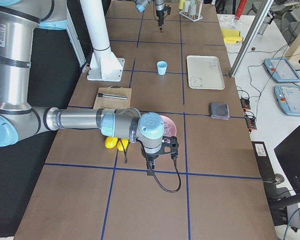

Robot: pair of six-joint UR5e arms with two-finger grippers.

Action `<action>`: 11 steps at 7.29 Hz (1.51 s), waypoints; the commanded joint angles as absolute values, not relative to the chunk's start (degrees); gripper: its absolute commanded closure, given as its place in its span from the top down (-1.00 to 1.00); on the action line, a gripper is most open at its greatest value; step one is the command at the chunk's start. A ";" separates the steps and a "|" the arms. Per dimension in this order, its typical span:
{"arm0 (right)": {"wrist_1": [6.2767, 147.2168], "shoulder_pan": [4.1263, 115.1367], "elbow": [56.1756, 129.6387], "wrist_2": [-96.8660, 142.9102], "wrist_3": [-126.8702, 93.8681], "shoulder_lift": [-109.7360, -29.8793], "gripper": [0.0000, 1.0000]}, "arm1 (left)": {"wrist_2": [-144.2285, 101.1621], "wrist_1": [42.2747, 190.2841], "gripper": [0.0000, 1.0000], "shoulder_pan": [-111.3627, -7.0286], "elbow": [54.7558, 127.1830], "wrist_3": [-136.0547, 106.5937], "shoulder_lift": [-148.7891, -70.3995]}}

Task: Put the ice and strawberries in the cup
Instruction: 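Lower the left gripper onto the red strawberry and grasp it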

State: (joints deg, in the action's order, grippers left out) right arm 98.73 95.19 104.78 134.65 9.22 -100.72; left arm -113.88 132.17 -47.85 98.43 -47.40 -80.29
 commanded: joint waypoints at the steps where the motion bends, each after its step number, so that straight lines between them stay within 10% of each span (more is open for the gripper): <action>1: 98.70 95.19 104.85 134.65 9.23 -100.81 1.00 | -113.82 133.50 0.92 -47.64 96.42 -47.90 -81.29; 7: 98.70 95.19 104.85 134.56 9.32 -100.81 1.00 | -113.91 133.59 0.89 -47.64 95.63 -47.90 -82.00; 9: 98.61 95.19 105.12 134.56 9.32 -100.64 1.00 | -113.91 133.68 -0.81 -47.64 95.71 -47.64 -82.00; 11: 98.61 95.19 105.03 134.56 9.32 -100.63 1.00 | -113.91 133.68 -0.90 -47.64 95.97 -47.72 -82.00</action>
State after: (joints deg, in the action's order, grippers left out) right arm 98.62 95.18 105.03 134.56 9.28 -100.65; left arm -113.91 133.67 -47.64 95.81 -47.69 -82.00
